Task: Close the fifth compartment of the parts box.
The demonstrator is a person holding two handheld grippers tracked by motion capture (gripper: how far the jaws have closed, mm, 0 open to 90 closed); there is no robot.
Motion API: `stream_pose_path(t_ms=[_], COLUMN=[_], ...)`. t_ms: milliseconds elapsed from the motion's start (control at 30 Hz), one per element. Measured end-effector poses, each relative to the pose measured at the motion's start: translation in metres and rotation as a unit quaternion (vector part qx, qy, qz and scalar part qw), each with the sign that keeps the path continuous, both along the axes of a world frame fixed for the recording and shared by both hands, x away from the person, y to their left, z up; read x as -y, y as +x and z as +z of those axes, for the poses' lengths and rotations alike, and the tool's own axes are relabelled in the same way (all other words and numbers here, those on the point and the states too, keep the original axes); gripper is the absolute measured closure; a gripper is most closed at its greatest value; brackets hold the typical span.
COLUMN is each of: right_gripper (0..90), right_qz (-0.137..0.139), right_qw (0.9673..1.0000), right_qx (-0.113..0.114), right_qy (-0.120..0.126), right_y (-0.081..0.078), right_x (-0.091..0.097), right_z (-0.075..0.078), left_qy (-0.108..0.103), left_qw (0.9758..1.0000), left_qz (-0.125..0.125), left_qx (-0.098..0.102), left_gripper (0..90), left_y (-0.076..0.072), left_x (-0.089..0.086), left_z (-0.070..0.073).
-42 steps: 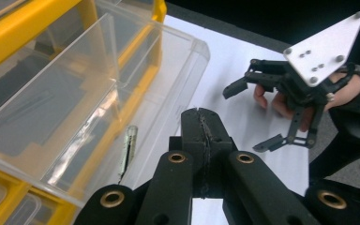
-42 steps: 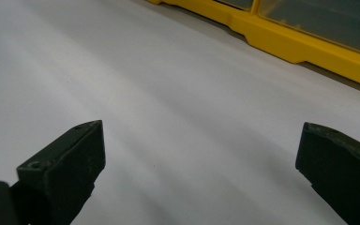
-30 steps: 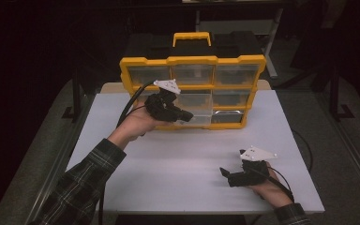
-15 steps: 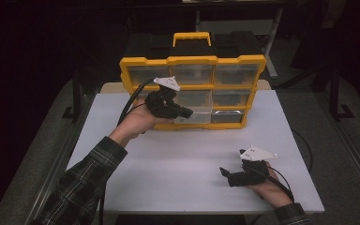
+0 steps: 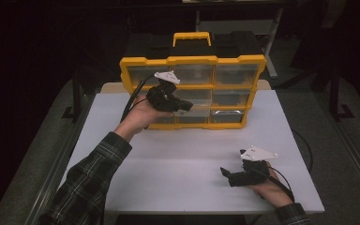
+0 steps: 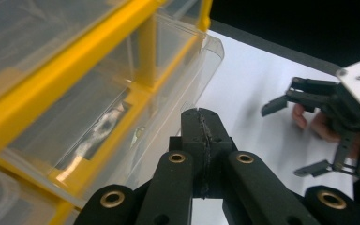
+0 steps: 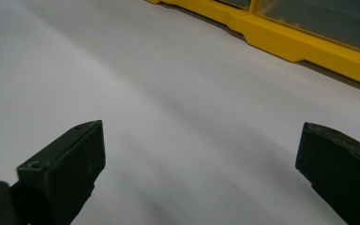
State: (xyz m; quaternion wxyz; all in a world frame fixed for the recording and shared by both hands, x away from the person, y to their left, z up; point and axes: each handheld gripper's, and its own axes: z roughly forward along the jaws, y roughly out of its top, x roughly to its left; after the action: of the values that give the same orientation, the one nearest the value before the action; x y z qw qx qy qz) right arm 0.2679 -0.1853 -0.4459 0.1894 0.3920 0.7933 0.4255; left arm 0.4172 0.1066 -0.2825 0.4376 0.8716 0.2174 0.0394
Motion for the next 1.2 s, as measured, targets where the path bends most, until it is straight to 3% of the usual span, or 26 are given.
stream_pose_path(t_ms=[300, 633, 767, 967, 1200], right_gripper=[1.3, 1.3, 1.3, 1.3, 1.3], right_qz=[-0.002, -0.002, 0.001, 0.002, 0.003], right_qw=[1.0, 1.0, 1.0, 1.0, 1.0], right_qx=[0.0, 0.0, 0.006, 0.006, 0.006], right_qy=[0.001, -0.003, -0.005, -0.005, -0.006], right_y=[0.0, 0.0, 0.001, 0.001, 0.0], right_x=[0.001, 0.001, 0.002, 0.001, -0.001], right_z=[0.0, 0.001, 0.002, 0.001, 0.001], left_qy=[-0.001, 0.001, 0.003, -0.018, -0.02], left_qw=[0.999, 0.9959, 0.9964, 0.9976, 0.9984], left_qz=[0.039, 0.077, 0.07, 0.057, 0.043], left_qx=[0.02, 0.048, 0.047, 0.034, 0.033], left_gripper=[89.7, 89.8, 89.7, 89.4, 75.7], left_y=[0.011, 0.015, 0.015, 0.007, -0.004], left_x=[0.001, 0.004, 0.003, -0.002, -0.015], left_z=[-0.003, -0.006, -0.006, -0.007, -0.009])
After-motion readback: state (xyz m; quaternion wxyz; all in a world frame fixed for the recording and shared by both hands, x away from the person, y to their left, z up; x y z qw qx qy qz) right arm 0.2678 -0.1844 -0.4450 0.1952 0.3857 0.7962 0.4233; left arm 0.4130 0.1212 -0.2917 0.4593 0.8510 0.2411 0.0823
